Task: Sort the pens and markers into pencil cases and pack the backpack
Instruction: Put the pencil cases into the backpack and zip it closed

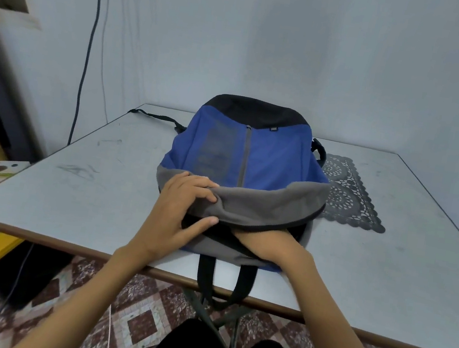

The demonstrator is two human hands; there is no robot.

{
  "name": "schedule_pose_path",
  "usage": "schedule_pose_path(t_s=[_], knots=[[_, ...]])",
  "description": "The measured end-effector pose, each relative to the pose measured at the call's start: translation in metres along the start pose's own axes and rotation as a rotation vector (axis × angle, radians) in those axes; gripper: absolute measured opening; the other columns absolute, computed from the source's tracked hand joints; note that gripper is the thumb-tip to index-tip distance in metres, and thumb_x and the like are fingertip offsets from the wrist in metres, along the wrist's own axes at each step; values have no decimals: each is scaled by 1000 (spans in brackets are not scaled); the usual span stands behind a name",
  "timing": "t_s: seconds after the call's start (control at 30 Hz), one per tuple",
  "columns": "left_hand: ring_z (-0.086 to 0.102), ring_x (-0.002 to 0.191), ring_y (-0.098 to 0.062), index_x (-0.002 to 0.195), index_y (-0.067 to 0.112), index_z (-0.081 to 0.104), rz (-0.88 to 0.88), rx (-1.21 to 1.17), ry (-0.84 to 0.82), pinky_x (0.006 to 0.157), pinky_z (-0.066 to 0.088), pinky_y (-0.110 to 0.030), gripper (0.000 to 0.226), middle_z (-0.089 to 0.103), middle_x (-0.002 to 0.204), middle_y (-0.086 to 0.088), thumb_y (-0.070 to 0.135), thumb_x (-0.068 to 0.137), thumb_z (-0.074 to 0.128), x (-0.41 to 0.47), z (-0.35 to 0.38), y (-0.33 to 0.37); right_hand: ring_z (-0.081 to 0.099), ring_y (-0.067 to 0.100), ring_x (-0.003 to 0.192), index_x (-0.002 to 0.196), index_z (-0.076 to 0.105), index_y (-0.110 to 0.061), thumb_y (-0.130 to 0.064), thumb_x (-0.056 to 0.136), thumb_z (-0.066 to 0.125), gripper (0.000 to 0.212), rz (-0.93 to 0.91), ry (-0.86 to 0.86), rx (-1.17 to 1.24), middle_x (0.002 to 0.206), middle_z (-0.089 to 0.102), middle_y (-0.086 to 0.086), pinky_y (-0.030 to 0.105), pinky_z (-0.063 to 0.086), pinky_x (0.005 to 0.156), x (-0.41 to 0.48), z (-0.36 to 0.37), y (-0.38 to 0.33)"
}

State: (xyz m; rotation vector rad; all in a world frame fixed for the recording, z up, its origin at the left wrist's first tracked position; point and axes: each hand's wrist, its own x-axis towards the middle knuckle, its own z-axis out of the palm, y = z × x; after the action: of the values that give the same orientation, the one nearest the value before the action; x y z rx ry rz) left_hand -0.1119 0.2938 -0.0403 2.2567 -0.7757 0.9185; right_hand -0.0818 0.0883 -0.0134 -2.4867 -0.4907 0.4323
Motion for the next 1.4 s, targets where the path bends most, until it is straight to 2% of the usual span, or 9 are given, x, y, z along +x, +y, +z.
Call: schedule_pose_path(t_s=[0.1,0.2,0.33,0.43,0.57,0.7,0.93,1.13,1.4], knots=[[52,120,-18,107,10,59,8,26,23,101,39,-51,26,60,121,-1,26,89,67,-1,0,-1,49,13,123,138,51,-30,-38,99,47,39,-194,5,-99,139,53,-7,24,37,100,-20,-5,9],[52,120,-16,107,8,58,15,25,35,101,40,-51,28,60,121,1,25,88,68,-2,1,0,64,3,97,117,70,-24,-25,97,56,25,-337,71,47,110,71,-13,26,50,87,-39,-11,26],[53,119,-17,111,7,59,21,-17,68,103,40,-46,34,61,119,1,29,86,69,-3,-4,5,70,8,81,80,79,-11,-9,80,75,4,-347,285,364,82,75,-5,21,54,76,-69,-30,45],[53,119,-18,109,9,61,-90,-66,236,100,39,-34,24,59,121,-1,25,91,60,0,-10,3,68,15,69,63,67,4,-11,76,77,22,-266,503,609,71,73,8,22,53,69,-70,-43,56],[44,128,-12,123,19,54,-600,-205,462,107,33,-27,35,48,133,4,29,90,60,19,-16,-42,63,20,71,89,67,-8,-34,94,58,28,82,807,748,95,69,15,34,54,57,-38,-66,75],[33,139,-18,151,18,28,-1104,-490,252,109,31,-31,66,27,157,-1,29,94,60,39,-9,-72,61,23,73,119,55,-13,-48,91,58,45,232,558,773,108,58,11,33,52,48,0,-69,78],[45,133,-27,151,18,33,-1149,-544,121,112,39,-43,57,39,153,-5,7,95,44,50,17,-78,60,32,109,134,49,-16,-2,79,63,58,203,630,839,129,56,14,49,52,92,23,-56,93],[41,136,-27,151,19,32,-1090,-500,80,113,37,-41,54,35,155,-5,8,98,41,62,26,-62,63,28,106,131,55,-12,2,79,63,55,233,721,921,123,61,14,43,53,92,20,-65,98],[34,141,-25,150,18,32,-990,-439,10,117,30,-40,51,31,157,-6,10,101,38,82,39,-50,57,17,74,116,60,-14,7,78,58,44,219,834,1042,113,63,16,27,47,64,10,-67,99]])
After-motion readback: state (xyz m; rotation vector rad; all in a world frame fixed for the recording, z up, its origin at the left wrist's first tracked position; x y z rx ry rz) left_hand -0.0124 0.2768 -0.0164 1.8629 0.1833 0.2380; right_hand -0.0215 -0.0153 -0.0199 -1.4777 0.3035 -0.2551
